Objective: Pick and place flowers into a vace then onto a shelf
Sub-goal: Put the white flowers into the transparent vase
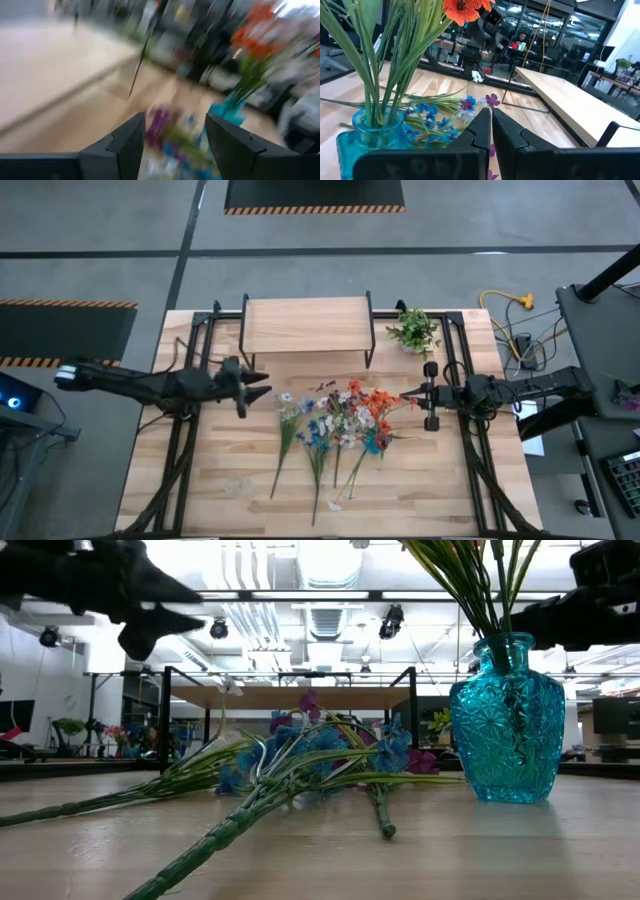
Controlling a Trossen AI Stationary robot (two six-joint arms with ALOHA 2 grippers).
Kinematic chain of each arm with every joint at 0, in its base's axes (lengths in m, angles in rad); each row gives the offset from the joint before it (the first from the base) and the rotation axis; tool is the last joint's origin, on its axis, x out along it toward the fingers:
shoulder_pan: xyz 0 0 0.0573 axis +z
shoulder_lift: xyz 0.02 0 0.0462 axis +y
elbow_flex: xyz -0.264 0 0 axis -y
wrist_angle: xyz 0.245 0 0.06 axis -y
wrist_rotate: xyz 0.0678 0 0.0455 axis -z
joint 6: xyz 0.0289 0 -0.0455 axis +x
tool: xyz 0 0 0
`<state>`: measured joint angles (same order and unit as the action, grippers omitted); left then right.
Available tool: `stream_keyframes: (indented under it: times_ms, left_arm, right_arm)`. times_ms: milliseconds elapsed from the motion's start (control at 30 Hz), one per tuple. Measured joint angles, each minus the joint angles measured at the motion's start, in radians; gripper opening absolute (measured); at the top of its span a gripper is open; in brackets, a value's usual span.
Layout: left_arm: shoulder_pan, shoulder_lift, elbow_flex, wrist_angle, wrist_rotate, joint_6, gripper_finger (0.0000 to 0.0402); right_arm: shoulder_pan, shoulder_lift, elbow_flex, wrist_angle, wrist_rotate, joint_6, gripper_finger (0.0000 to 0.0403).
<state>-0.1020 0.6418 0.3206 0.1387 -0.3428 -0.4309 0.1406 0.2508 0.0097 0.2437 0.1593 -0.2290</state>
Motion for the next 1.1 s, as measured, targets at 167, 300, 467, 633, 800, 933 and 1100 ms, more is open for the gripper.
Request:
stream_keyframes:
  times_ms: [167,300,467,633,800,933,1100]
  left_arm:
    - [-0.012,0.177,0.235,-0.422,-0.034,-0.226,0.0191]
    - [-0.042,0.325,0.389,-0.564,-0.032,-0.323,0.0191]
    - [-0.096,0.497,0.588,-0.766,-0.033,-0.491,0.0191]
    - [-0.172,0.672,0.77,-0.977,-0.04,-0.675,0.0191]
    - [-0.236,0.818,0.895,-1.081,-0.054,-0.812,0.0191]
    - [-0.278,0.912,0.951,-1.085,-0.051,-0.925,0.0191]
    - [-0.32,1.004,0.985,-1.091,-0.049,-1.006,0.0191]
  right_arm:
    - [0.0,-0.001,0.0,0.007,0.0,-0.001,0.0009]
    - [0.0,-0.001,0.001,0.015,0.0,-0.036,0.0009]
    - [0.0,-0.001,0.016,0.021,0.0,-0.045,0.0009]
    - [0.0,-0.001,0.047,0.02,0.0,-0.045,0.0009]
    - [0.0,-0.001,0.068,0.017,0.0,-0.044,0.0009]
    - [0.0,0.0,0.068,0.005,0.0,-0.044,0.0009]
    - [0.0,0.0,0.067,-0.031,-0.001,-0.044,0.0009]
